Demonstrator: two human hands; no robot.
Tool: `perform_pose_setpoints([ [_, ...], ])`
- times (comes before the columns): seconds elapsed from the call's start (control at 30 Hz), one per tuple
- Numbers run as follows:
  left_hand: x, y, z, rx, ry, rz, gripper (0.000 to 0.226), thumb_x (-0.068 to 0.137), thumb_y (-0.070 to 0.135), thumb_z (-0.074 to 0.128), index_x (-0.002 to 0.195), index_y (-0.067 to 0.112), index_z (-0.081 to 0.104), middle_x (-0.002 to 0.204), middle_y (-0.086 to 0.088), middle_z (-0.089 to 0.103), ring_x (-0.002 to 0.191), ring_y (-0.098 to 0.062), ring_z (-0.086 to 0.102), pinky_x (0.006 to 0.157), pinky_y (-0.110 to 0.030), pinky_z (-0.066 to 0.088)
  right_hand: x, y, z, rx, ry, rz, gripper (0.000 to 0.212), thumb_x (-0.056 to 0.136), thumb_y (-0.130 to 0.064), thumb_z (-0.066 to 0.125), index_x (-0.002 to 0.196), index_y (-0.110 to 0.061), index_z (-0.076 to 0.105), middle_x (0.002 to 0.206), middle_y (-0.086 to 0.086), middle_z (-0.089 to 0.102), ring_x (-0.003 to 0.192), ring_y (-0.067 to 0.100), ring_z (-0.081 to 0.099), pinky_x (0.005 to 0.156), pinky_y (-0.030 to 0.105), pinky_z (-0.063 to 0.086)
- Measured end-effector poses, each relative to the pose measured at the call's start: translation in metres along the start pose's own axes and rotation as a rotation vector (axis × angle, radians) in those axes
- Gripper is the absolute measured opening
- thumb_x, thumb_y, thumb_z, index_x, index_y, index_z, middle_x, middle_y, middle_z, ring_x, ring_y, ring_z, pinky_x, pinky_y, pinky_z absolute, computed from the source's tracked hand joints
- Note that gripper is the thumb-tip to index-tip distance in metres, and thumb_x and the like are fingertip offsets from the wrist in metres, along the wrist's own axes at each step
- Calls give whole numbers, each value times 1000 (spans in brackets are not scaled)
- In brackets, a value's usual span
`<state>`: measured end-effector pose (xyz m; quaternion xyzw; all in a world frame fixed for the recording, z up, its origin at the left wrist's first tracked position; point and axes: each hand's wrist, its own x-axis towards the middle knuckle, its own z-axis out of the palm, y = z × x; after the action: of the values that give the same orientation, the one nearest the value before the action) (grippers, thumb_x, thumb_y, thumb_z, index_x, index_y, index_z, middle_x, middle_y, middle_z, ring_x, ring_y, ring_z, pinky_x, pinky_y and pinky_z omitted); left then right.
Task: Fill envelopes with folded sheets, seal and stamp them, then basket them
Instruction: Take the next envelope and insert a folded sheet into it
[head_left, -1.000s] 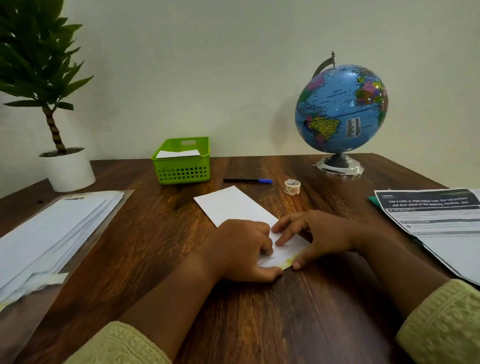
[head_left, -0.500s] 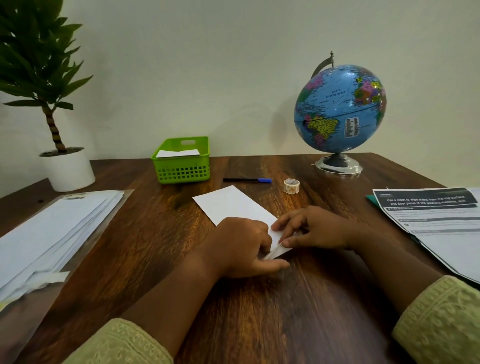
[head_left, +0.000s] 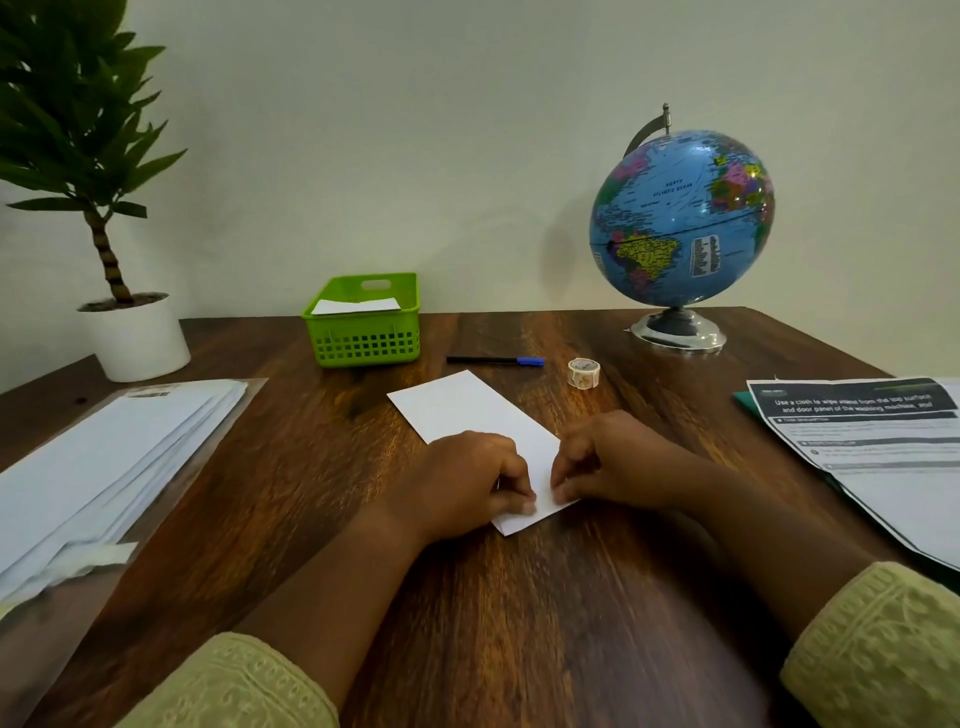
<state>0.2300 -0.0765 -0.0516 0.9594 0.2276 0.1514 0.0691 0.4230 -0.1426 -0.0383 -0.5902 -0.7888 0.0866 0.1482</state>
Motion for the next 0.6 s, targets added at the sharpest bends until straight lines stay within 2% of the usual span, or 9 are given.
perform_pose_setpoints([
  [0.1, 0, -1, 1, -100, -16, -45, 6, 82, 33, 66, 88, 32, 65, 78, 20, 51, 74, -3, 51, 57, -12, 29, -1, -10, 2, -50, -44, -48, 35, 73, -50, 69, 100, -27, 69, 98, -13, 62, 87, 3, 56, 74, 22, 50],
  [0.17, 1, -2, 1, -159, -19, -80, 10, 83, 28, 66, 83, 34, 58, 78, 18, 52, 73, -4, 52, 57, -11, 31, 0, -17, 2, -123, -43, -69, 41, 74, -54, 67, 104, -27, 69, 105, -10, 63, 89, 3, 55, 74, 21, 49],
  [0.23, 2, -5, 1, -229, -5, -124, 19, 82, 24, 68, 80, 35, 52, 78, 15, 55, 70, -5, 54, 53, -8, 37, 1, -24, 0, -218, -60, -88, 41, 79, -54, 61, 108, -26, 68, 109, -8, 64, 91, 4, 56, 77, 21, 48],
  [0.33, 3, -8, 2, -323, 12, -167, 23, 80, 21, 70, 82, 33, 51, 77, 12, 58, 68, -5, 56, 54, -4, 40, 1, -33, -2, -388, -121, -128, 42, 89, -51, 48, 113, -21, 65, 113, -4, 63, 96, 11, 59, 82, 30, 51],
  [0.43, 1, -13, 3, -399, 51, -193, 18, 83, 21, 67, 84, 33, 54, 76, 10, 61, 67, -5, 57, 54, -6, 41, 2, -40, 3, -583, -117, -239, 39, 95, -41, 37, 106, -15, 65, 101, 3, 61, 80, 15, 60, 71, 32, 53],
  [0.53, 0, -19, 1, -471, 216, -244, 12, 87, 22, 62, 88, 32, 56, 78, 10, 61, 69, -5, 60, 55, -8, 44, 5, -42, 7, -600, -50, -281, 29, 96, -29, 39, 108, -14, 61, 100, 4, 59, 75, 15, 57, 64, 30, 51],
  [0.6, 1, -21, -4, -434, 495, -253, 12, 87, 22, 61, 94, 30, 55, 80, 14, 58, 73, -4, 57, 58, -9, 43, 4, -40, 7, -571, 62, -274, 28, 96, -25, 41, 119, -17, 56, 108, 3, 59, 81, 16, 59, 62, 26, 48],
])
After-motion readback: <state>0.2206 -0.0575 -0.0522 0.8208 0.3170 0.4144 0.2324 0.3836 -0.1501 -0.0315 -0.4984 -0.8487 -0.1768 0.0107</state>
